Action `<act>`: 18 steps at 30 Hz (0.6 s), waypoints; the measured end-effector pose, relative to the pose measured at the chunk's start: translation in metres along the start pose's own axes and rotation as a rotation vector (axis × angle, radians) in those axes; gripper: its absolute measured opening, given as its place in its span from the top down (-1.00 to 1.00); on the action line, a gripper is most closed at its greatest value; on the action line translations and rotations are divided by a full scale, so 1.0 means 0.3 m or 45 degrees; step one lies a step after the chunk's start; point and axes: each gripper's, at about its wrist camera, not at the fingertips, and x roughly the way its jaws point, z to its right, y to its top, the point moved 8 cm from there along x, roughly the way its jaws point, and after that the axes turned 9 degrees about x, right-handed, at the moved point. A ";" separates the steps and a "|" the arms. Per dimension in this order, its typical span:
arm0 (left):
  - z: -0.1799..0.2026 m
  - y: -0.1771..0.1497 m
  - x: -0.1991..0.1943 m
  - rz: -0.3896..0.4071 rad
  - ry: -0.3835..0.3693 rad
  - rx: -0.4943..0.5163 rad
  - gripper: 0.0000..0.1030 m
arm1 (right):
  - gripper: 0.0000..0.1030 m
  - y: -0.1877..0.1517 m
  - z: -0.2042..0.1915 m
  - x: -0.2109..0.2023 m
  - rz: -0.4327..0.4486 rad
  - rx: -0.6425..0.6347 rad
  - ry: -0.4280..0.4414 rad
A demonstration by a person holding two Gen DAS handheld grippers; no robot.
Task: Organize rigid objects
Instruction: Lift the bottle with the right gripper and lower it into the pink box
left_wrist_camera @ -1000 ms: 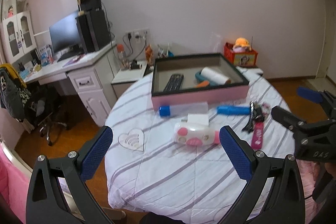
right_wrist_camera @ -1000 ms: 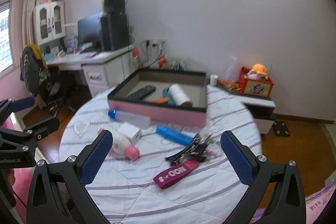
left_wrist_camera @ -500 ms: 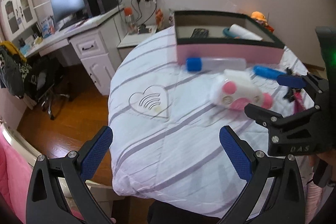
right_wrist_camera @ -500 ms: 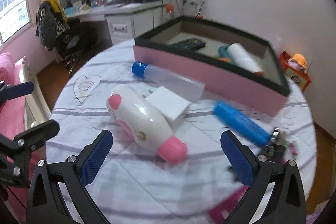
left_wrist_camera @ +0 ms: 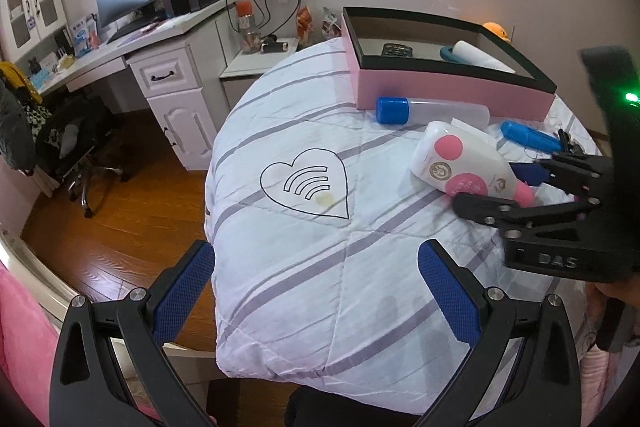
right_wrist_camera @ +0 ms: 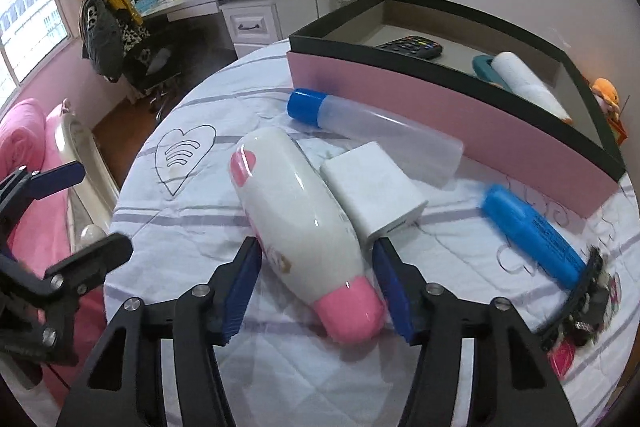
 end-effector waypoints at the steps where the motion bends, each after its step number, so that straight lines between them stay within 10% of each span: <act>1: -0.001 -0.002 0.000 -0.001 -0.001 0.000 -0.99 | -0.28 0.005 -0.006 0.009 0.002 -0.010 0.000; 18: 0.043 0.107 -0.103 0.139 0.056 0.022 -0.99 | 0.10 0.041 -0.026 -0.121 0.141 -0.040 0.091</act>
